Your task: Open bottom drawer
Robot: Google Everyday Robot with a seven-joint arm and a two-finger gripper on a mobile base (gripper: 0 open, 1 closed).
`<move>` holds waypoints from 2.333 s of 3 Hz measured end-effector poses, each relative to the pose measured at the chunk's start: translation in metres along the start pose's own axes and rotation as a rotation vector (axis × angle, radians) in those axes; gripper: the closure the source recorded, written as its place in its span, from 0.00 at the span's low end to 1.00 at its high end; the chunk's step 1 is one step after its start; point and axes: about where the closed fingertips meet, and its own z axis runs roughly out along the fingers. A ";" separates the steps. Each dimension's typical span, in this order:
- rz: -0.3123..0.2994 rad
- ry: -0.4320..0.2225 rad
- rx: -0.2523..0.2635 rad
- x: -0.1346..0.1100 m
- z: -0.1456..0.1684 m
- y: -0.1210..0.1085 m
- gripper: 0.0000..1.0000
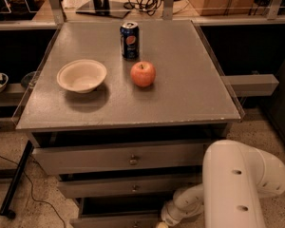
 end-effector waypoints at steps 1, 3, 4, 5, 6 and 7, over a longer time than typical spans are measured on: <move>-0.001 0.009 0.001 0.001 0.002 -0.001 0.23; -0.001 0.009 0.001 0.001 0.002 -0.001 0.70; -0.001 0.009 0.001 0.001 0.001 -0.001 0.93; -0.001 0.009 0.001 -0.001 -0.003 -0.002 1.00; 0.011 -0.034 -0.020 0.005 -0.011 0.005 1.00; 0.013 -0.041 -0.023 0.004 -0.014 0.003 1.00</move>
Offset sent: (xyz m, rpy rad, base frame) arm 0.0000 -0.0008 -0.0021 -0.0087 0.0025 0.0030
